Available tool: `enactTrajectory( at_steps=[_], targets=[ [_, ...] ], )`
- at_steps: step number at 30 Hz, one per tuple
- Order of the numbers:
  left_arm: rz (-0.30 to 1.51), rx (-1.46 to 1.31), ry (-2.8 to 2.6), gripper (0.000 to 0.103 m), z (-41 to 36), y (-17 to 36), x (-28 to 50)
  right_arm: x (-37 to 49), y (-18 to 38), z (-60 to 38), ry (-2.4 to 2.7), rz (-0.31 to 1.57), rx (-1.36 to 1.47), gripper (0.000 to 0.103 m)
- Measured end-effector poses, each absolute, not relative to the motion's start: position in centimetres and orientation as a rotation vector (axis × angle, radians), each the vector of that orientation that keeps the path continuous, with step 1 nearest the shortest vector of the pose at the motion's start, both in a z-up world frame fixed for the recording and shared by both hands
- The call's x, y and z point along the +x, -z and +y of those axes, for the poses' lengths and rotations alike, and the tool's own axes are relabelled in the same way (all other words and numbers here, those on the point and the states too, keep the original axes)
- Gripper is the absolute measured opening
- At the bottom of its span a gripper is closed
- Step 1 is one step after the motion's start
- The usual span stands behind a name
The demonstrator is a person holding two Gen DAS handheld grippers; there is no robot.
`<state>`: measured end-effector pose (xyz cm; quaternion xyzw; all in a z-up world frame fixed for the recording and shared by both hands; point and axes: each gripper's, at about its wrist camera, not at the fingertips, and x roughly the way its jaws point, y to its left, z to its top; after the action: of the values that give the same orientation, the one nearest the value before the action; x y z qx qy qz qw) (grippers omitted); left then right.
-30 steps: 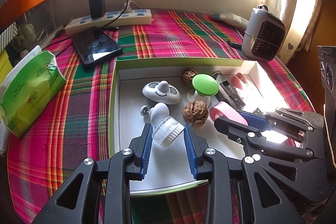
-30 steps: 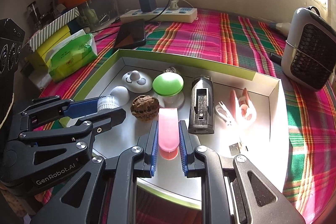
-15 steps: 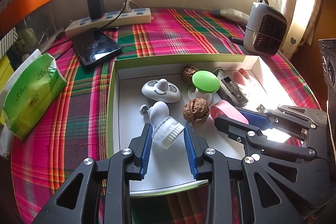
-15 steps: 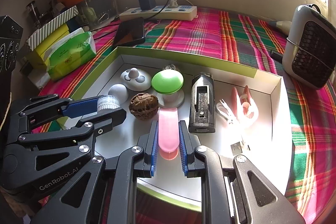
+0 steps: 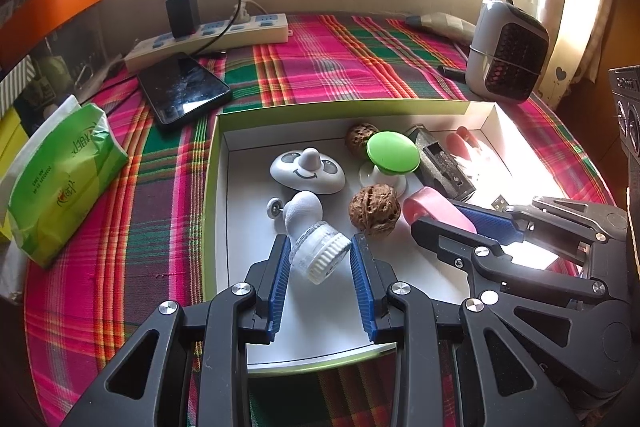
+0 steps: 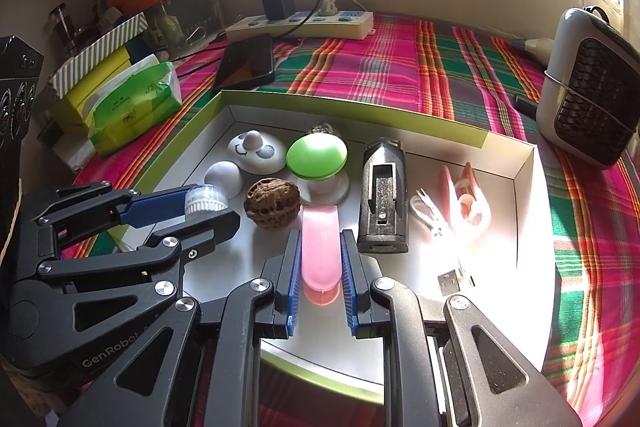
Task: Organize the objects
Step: 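Lower and release the white jar while the right gripper releases the pink item in the box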
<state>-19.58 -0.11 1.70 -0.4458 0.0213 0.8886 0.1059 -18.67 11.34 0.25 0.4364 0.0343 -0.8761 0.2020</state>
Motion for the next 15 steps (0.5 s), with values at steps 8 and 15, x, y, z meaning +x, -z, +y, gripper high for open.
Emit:
enactTrajectory(
  at_steps=[8,15],
  targets=[
    [0.063,-1.315,-2.616,0.029,-0.1,-1.69,-19.57,-18.6,-0.25,11.29,2.448,0.096,1.217,0.019],
    [0.057,-1.316,-2.616,0.029,-0.12,-1.74,-19.5,-18.54,-0.32,11.38,2.452,0.092,1.214,0.022]
  ],
)
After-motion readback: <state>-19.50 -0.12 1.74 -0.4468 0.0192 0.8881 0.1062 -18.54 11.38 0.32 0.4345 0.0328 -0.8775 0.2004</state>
